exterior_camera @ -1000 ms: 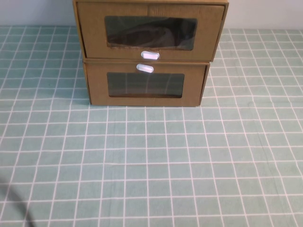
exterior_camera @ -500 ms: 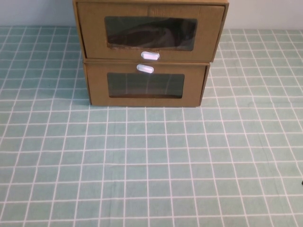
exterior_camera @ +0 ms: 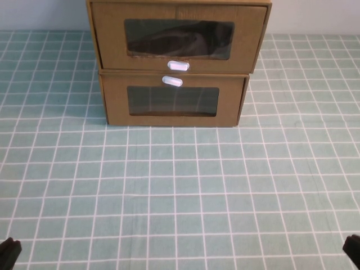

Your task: Close the shoe box

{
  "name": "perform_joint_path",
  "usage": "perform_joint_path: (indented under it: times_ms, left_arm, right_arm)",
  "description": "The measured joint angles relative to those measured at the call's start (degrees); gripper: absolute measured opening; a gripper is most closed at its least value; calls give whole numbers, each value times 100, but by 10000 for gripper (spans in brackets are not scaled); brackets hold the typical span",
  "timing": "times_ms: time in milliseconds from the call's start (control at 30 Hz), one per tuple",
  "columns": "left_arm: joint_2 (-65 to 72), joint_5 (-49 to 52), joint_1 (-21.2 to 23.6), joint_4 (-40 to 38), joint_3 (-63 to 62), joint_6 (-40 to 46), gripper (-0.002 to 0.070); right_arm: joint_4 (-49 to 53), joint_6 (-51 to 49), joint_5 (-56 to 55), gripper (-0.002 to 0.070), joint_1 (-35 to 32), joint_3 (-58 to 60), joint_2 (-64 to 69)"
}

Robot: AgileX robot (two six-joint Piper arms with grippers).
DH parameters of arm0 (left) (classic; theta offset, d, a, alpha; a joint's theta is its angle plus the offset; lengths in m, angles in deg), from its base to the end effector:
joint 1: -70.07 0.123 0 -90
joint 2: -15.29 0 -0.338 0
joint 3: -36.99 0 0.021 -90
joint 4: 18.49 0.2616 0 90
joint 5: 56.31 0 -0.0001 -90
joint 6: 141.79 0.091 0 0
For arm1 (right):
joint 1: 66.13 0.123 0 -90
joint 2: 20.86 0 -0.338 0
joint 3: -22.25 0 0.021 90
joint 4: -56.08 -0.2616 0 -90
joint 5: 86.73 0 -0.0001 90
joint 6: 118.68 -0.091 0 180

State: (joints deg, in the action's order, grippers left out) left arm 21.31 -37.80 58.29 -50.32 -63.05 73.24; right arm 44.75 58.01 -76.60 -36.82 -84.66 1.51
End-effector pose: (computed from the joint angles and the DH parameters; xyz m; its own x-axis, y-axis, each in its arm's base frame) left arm 0.0078 -0.0172 0.1792 -0.1719 0.1157 -0.9783 0.3765 0.9254 0.0433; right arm 0.0312 0.0211 0.2234 -0.3537 0.0878 -0.9312 -0.4440 0.8605 0.2498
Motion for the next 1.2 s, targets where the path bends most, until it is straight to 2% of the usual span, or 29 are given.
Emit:
perform_joint_path:
  times_ms: [167, 267, 333, 467, 600, 900, 1200]
  left_arm:
    - [0, 13, 0, 8, 0, 0, -5]
    - [0, 13, 0, 8, 0, 0, -5]
    - [0, 13, 0, 8, 0, 0, -5]
    - [0, 13, 0, 8, 0, 0, -5]
    - [0, 13, 0, 8, 0, 0, -5]
    - [0, 13, 0, 8, 0, 0, -5]
    - [0, 13, 0, 8, 0, 0, -5]
  right_arm:
    - [37, 0, 460, -12, 0, 3, -17]
    - [509, 0, 511, -12, -167, 24, -194]
    - [656, 0, 359, -12, -548, 124, -379]
    - [745, 0, -328, -12, -1726, 578, -780]
    - [773, 0, -242, -12, -2525, 686, -1259]
    - [782, 109, 926, -12, -2681, 694, -1625]
    - [734, 244, 962, -12, -2681, 694, -1625]
